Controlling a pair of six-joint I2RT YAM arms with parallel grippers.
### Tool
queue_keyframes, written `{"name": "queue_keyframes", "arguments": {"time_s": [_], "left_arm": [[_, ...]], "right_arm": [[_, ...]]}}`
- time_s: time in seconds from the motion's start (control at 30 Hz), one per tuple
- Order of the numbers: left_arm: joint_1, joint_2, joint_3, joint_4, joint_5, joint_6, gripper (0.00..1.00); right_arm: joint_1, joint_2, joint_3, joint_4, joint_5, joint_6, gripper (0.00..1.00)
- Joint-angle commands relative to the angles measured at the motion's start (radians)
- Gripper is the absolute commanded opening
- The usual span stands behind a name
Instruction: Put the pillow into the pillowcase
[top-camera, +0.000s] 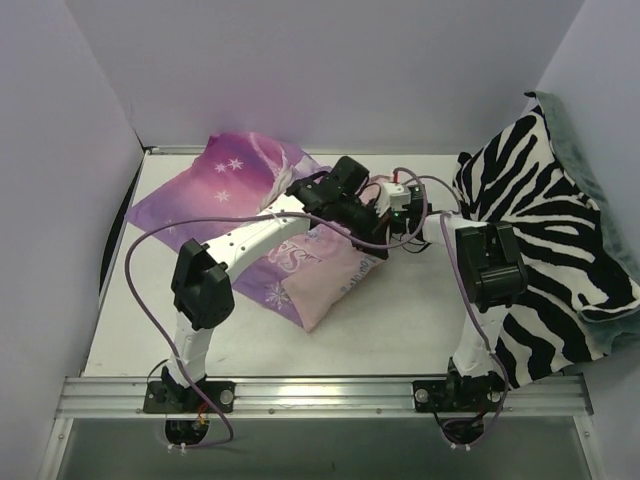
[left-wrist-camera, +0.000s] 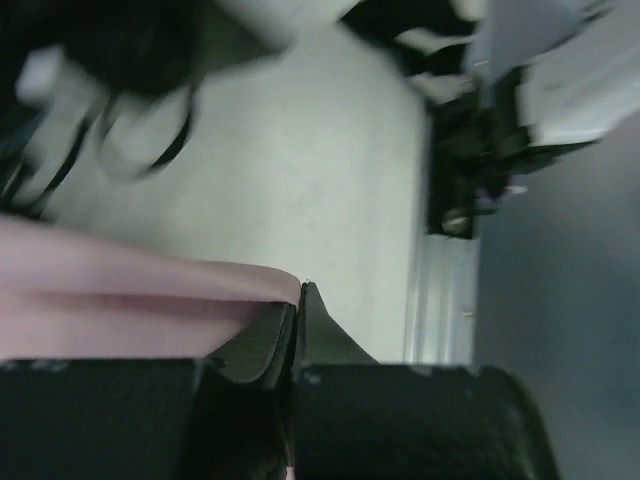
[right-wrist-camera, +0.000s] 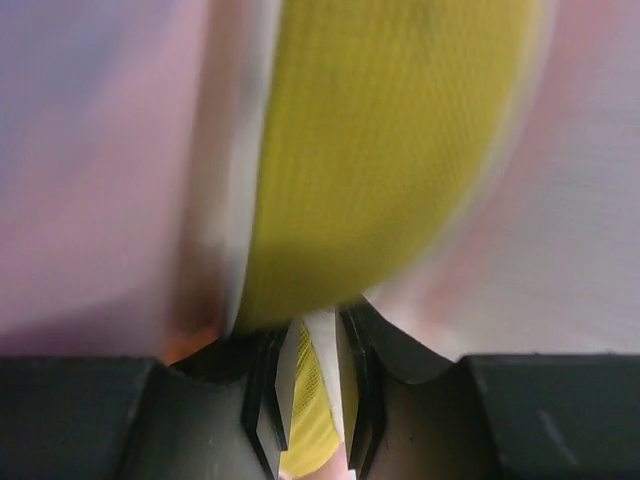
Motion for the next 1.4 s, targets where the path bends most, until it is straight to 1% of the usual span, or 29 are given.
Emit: {"name": "queue_keyframes", "arguments": {"time_s": [0.0,0.03,0.07,0.13,0.2,0.27,0.3,0.33,0.4,0.43,0.47,0.53,0.6,0.63,0.67,0.7,0.73,0.8,0.83,0.87,0.9,0.93,0.97,1.07,1.1,1.2,1.23,1.3,1.37], "left_arm": [[-0.079,-0.058,0.172,0.024,0.300,-0.116,0.00],[-0.080,-0.057,0.181,0.024,0.333,-0.131,0.00],[-0.074,-0.061,0.181,0.023,0.341,-0.133,0.00],[-0.030,-0.079,0.131,0.012,0.352,-0.124,0.00],[0.011,-0.116,0.029,0.003,0.364,-0.111,0.00],[0.073,-0.148,-0.048,-0.037,0.341,-0.032,0.00],[0.093,-0.194,-0.085,-0.045,0.332,-0.007,0.00],[0.111,-0.219,-0.164,-0.054,0.324,0.034,0.00],[0.171,-0.291,-0.225,-0.062,0.318,0.059,0.00],[0.189,-0.312,-0.260,-0.090,0.317,0.094,0.00],[0.205,-0.332,-0.274,-0.112,0.311,0.120,0.00],[0.209,-0.385,-0.294,-0.196,0.286,0.221,0.00],[0.209,-0.431,-0.348,-0.229,0.274,0.284,0.00],[0.208,-0.445,-0.368,-0.253,0.260,0.298,0.04],[0.208,-0.454,-0.391,-0.267,0.257,0.310,0.12],[0.203,-0.464,-0.400,-0.285,0.252,0.326,0.39],[0.191,-0.463,-0.401,-0.345,0.226,0.384,0.49],[0.164,-0.440,-0.377,-0.425,0.186,0.473,0.56],[0.135,-0.431,-0.368,-0.452,0.153,0.508,0.67],[0.131,-0.405,-0.350,-0.448,0.093,0.505,0.69],[0.134,-0.388,-0.310,-0.431,0.073,0.463,0.72],[0.139,-0.368,-0.276,-0.374,0.054,0.429,0.78],[0.137,-0.324,-0.248,-0.333,-0.019,0.388,0.86],[0.130,-0.232,-0.133,-0.174,-0.171,0.253,0.92],[0.130,-0.204,-0.103,-0.145,-0.256,0.217,0.97],[0.121,-0.077,0.026,-0.100,-0.401,0.188,0.98],[0.119,-0.043,0.083,-0.098,-0.430,0.188,0.97],[0.117,0.046,0.134,-0.103,-0.458,0.191,0.97],[0.116,0.107,0.180,-0.112,-0.470,0.180,0.97]], "right_arm": [[0.097,-0.014,-0.005,0.361,-0.114,0.332,0.23],[0.120,-0.014,-0.028,0.459,-0.118,0.389,0.23],[0.124,-0.016,-0.039,0.466,-0.112,0.420,0.23],[0.117,-0.019,-0.053,0.445,-0.106,0.402,0.23],[0.099,-0.022,-0.060,0.377,-0.100,0.327,0.23],[0.079,-0.031,-0.079,0.327,-0.105,0.293,0.25],[0.075,-0.038,-0.085,0.293,-0.114,0.239,0.27],[0.068,-0.048,-0.092,0.235,-0.118,0.204,0.29],[0.045,-0.092,-0.118,0.160,-0.114,0.133,0.31],[0.036,-0.107,-0.122,0.071,-0.108,0.045,0.35],[0.027,-0.129,-0.125,0.022,-0.103,0.005,0.36],[0.001,-0.146,-0.131,-0.076,-0.100,-0.077,0.38],[-0.021,-0.164,-0.134,-0.121,-0.088,-0.121,0.39],[-0.027,-0.167,-0.129,-0.170,-0.074,-0.143,0.40],[-0.031,-0.166,-0.122,-0.196,-0.063,-0.187,0.40],[-0.033,-0.167,-0.116,-0.232,-0.057,-0.203,0.40],[-0.044,-0.163,-0.106,-0.265,-0.052,-0.215,0.41],[-0.056,-0.166,-0.105,-0.269,-0.043,-0.217,0.46],[-0.067,-0.167,-0.100,-0.269,-0.037,-0.217,0.49],[-0.071,-0.169,-0.088,-0.270,-0.025,-0.217,0.50],[-0.071,-0.169,-0.082,-0.270,-0.019,-0.217,0.50],[-0.071,-0.166,-0.074,-0.272,-0.013,-0.215,0.50],[-0.067,-0.155,-0.067,-0.272,-0.006,-0.211,0.49],[-0.062,-0.125,-0.056,-0.263,0.043,-0.203,0.42],[-0.062,-0.115,-0.056,-0.247,0.062,-0.185,0.37],[-0.062,-0.071,-0.037,-0.160,0.079,-0.146,0.29],[-0.062,-0.059,-0.025,-0.149,0.076,-0.130,0.28],[-0.057,-0.026,0.002,-0.119,0.066,-0.114,0.27],[-0.056,-0.016,0.009,-0.060,0.003,-0.053,0.27]]}}
